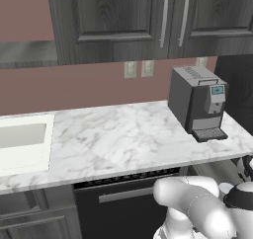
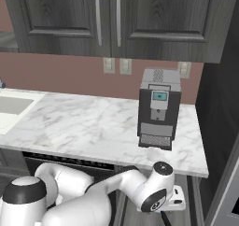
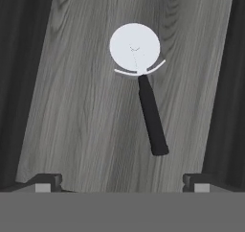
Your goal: Take the pizza cutter from the drawer on the right and place it on the dining counter for cutting.
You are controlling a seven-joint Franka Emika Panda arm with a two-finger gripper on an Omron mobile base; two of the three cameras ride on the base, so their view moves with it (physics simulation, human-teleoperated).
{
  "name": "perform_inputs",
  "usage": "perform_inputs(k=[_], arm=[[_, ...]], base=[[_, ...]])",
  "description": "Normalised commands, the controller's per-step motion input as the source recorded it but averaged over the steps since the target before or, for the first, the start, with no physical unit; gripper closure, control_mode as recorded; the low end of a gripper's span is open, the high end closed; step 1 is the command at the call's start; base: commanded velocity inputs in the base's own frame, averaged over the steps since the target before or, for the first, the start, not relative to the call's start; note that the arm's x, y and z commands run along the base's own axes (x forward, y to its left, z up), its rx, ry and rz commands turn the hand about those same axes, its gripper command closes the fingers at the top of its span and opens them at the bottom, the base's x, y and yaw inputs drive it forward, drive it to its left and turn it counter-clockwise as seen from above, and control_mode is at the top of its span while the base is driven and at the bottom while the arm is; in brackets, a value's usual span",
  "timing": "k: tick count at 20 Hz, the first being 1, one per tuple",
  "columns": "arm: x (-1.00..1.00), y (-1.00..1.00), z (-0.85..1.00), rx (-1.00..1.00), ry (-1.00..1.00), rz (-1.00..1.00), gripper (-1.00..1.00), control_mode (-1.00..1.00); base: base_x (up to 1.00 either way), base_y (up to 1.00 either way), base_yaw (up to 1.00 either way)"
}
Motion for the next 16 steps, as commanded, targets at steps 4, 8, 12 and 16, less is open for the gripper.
perform_inputs(k=[4, 8, 12, 16], arm=[[0.14, 0.0, -0.12, 0.0, 0.0, 0.0, -1.0, -1.0], [0.13, -0.01, -0.24, 0.0, -0.01, 0.0, -1.0, -1.0], [0.14, 0.0, -0.21, 0.0, 0.0, 0.0, -1.0, -1.0], [0.2, 0.0, -0.18, 0.0, 0.0, 0.0, -1.0, -1.0]], base=[[0.0, 0.0, 0.0], [0.0, 0.0, 0.0], [0.0, 0.0, 0.0], [0.0, 0.0, 0.0]])
